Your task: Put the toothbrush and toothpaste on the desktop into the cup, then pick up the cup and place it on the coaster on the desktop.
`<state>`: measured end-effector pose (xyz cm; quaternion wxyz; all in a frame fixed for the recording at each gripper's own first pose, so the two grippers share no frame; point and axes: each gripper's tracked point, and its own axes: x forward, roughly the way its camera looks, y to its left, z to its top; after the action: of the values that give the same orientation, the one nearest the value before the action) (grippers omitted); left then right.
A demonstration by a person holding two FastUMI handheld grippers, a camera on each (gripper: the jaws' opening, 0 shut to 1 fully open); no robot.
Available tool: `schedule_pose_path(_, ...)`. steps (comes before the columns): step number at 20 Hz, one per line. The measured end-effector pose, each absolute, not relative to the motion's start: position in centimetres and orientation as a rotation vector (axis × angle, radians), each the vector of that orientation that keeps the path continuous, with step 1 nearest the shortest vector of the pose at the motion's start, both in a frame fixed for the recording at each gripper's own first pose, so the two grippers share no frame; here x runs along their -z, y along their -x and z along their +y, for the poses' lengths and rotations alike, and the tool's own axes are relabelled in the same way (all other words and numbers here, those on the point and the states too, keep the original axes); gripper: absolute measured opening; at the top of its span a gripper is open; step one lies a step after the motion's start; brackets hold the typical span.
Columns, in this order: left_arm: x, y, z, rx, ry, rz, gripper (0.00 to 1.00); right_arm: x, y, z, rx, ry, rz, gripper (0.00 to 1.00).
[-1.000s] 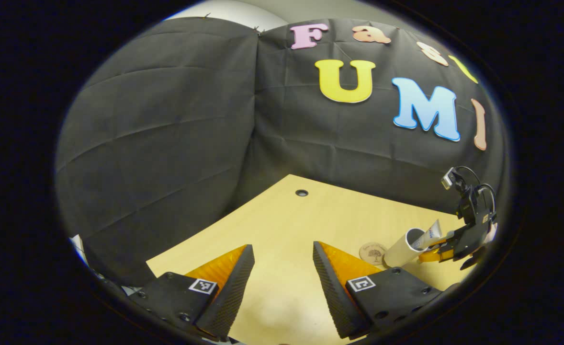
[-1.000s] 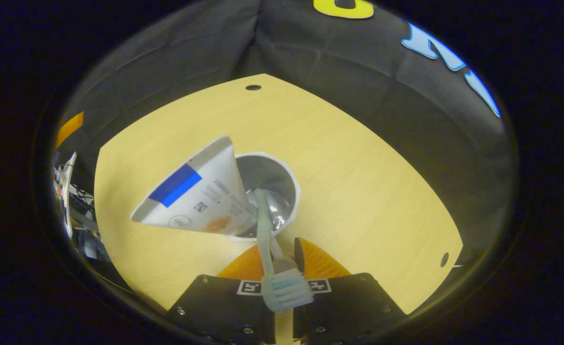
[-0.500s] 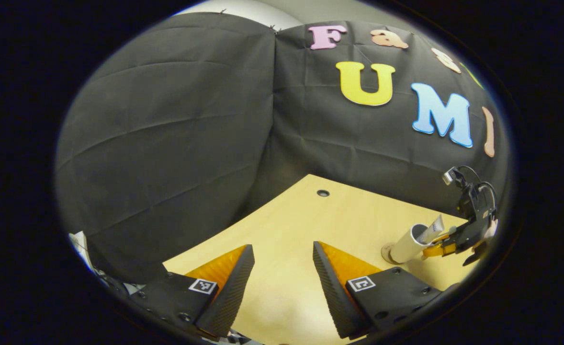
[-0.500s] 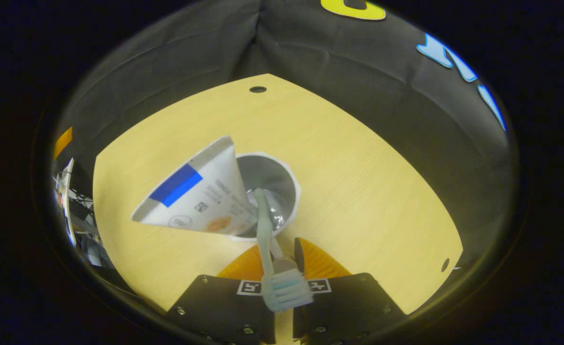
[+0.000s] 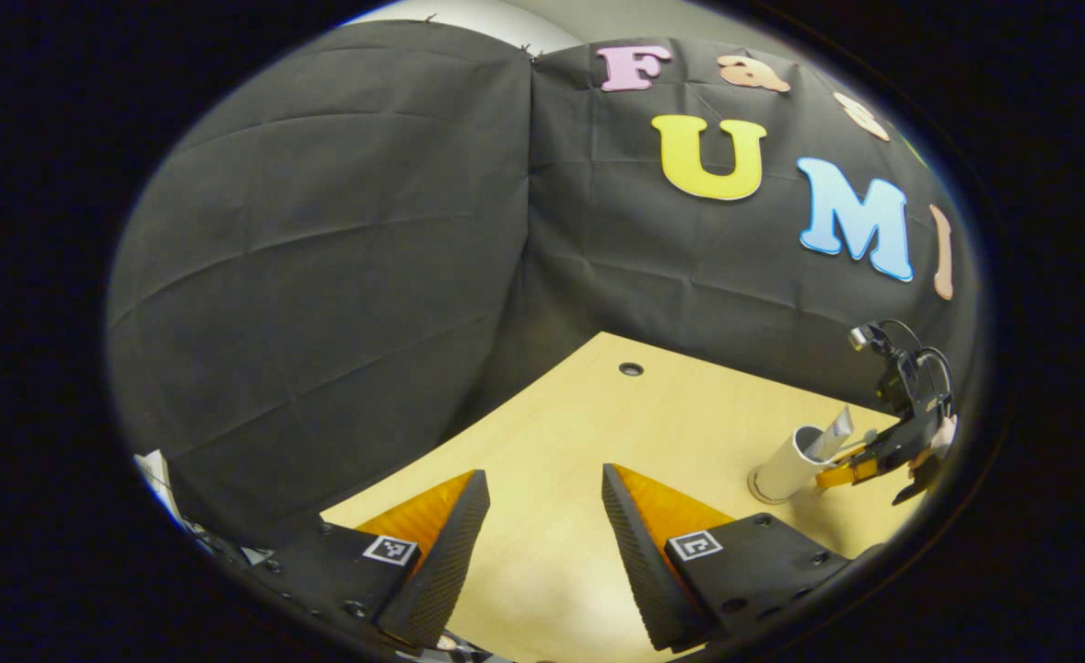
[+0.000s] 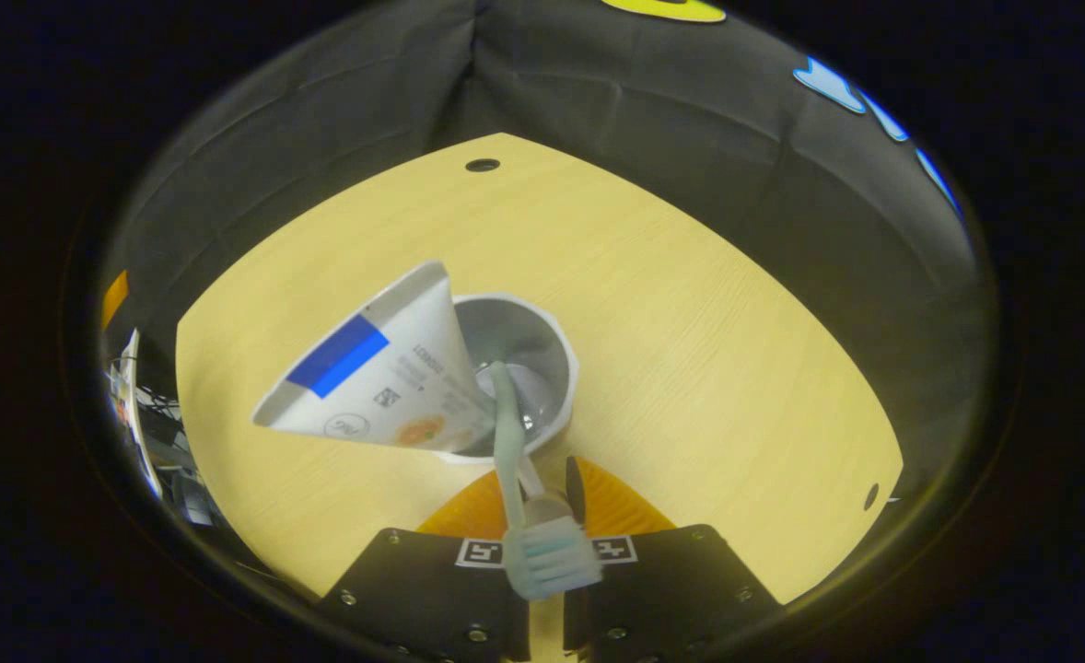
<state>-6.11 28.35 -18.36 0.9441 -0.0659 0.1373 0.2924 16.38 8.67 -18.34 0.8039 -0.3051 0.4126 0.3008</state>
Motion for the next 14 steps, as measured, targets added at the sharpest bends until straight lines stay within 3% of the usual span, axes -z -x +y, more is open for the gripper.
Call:
schedule_pose_path(1,18.2,6.0,28.4,-0.594,0.131,0.278,0.84,18.7,-16.3,8.7,-0.644,0.648,0.888,0.12)
schedule_pose_path(6,18.2,5.2,28.0,-0.577,0.129,0.28,0.83,19.1,-16.1,8.6,-0.644,0.652,0.889,0.13)
schedule_pose_path(7,18.2,5.0,27.9,-0.574,0.125,0.279,0.84,19.1,-16.1,8.8,-0.644,0.653,0.885,0.21)
schedule_pose_path(8,18.1,4.9,27.8,-0.57,0.124,0.279,0.84,19.1,-15.9,8.7,-0.636,0.655,0.884,0.19)
schedule_pose_path(10,17.9,4.6,27.5,-0.563,0.119,0.278,0.84,19.0,-16.3,8.3,-0.623,0.66,0.876,0.32)
schedule_pose_path(14,17.4,4.3,26.9,-0.549,0.107,0.27,0.84,18.5,-16.5,8.8,-0.61,0.613,0.867,0.34)
